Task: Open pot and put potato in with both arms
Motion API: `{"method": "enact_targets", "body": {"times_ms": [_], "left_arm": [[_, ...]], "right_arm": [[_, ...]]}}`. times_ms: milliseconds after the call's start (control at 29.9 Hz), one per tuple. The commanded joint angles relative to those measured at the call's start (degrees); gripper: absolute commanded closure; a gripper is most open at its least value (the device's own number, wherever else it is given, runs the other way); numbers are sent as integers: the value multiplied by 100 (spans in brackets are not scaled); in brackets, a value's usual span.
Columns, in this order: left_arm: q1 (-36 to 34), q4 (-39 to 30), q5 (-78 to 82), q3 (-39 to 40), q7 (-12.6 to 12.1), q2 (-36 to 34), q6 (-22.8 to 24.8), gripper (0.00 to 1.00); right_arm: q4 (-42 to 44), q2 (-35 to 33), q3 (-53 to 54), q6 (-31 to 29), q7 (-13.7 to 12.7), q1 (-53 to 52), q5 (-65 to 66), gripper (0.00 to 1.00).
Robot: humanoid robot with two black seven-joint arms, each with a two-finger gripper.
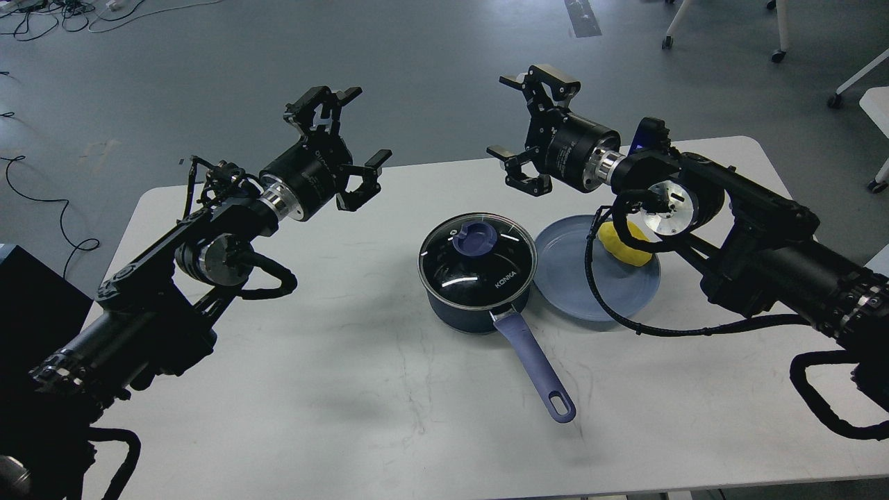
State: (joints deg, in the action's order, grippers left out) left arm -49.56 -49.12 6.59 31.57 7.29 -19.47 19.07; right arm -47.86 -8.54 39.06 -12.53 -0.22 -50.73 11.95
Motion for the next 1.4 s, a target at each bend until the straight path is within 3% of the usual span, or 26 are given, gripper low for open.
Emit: {"method": "enact_targets", "body": {"times_ms": [0,1369], "left_arm": [[17,-10,0,-28,0,-13,27,2],[175,-1,-9,-19,-17,13,176,2]], "right_arm": [[119,45,67,5,-4,-60,1,0],[128,63,58,5,5,-174,10,0]]}}
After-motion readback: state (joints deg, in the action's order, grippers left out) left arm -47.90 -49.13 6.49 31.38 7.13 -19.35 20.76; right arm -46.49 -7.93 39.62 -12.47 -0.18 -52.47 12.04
